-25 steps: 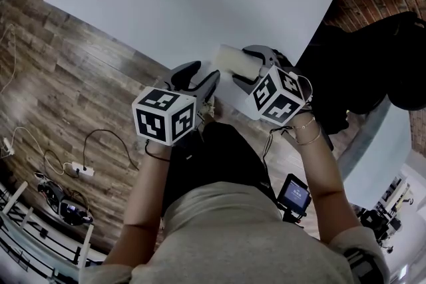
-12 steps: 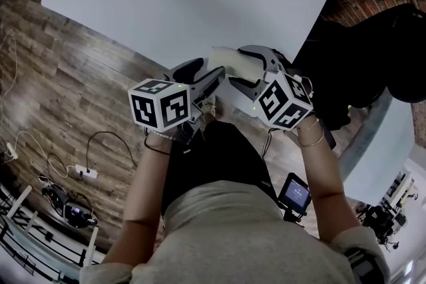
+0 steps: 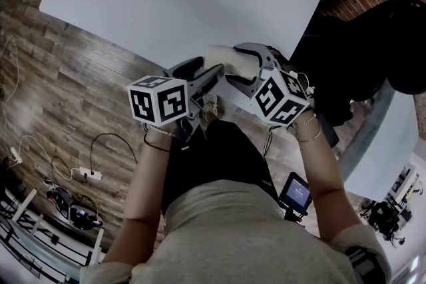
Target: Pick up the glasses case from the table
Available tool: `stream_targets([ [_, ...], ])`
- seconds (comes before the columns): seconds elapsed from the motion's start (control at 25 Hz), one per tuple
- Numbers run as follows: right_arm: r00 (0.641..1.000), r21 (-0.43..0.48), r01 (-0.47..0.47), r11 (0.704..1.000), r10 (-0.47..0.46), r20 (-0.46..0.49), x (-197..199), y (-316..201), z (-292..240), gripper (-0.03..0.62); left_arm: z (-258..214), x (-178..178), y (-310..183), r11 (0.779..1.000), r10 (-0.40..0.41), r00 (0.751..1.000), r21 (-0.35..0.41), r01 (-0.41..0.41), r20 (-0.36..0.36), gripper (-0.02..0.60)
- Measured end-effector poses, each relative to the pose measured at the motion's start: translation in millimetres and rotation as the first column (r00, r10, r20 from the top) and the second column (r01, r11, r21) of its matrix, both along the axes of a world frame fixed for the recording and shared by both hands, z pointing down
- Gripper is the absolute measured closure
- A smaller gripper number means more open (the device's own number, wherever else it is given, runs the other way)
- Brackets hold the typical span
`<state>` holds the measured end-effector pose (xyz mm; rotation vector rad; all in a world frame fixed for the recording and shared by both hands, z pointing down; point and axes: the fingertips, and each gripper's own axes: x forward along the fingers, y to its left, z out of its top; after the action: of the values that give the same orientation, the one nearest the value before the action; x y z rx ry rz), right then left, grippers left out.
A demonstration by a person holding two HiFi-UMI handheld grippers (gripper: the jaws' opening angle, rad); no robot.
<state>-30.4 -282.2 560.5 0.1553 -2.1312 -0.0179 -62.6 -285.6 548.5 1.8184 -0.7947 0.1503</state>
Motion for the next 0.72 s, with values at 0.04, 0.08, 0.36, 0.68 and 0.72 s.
stream_targets([
  [0.04,1.0,-0.006,-0.002,1.0,0.002,-0.005,0.4,-0.5,3.1,0.312,1.7,-0.2,0.8,1.0,0.002,1.0,-0.002,-0.002,0.005,0.336],
  [0.08,1.0,-0.011,-0.003,1.0,0.003,-0.011,0.8,-0.8,5.7,0.312,3.0,-0.4,1.6,1.0,0.004,1.0,-0.004,-0.004,0.011,0.336],
  [0.36,0.998,-0.031,-0.013,0.999,0.011,-0.054,3.6,-1.7,20.2,0.307,7.8,0.0,3.1,1.0,0.009,0.999,-0.008,-0.009,0.033,0.336],
  [0.68,0.995,-0.055,-0.044,0.997,0.039,-0.094,8.0,-2.2,27.2,0.29,10.9,-1.4,3.7,1.0,-0.011,0.999,-0.009,0.011,0.046,0.336],
  [0.72,0.995,-0.064,-0.052,0.997,0.046,-0.093,8.2,-2.6,27.3,0.286,10.6,-1.5,3.6,1.0,-0.011,0.999,-0.008,0.011,0.045,0.336],
])
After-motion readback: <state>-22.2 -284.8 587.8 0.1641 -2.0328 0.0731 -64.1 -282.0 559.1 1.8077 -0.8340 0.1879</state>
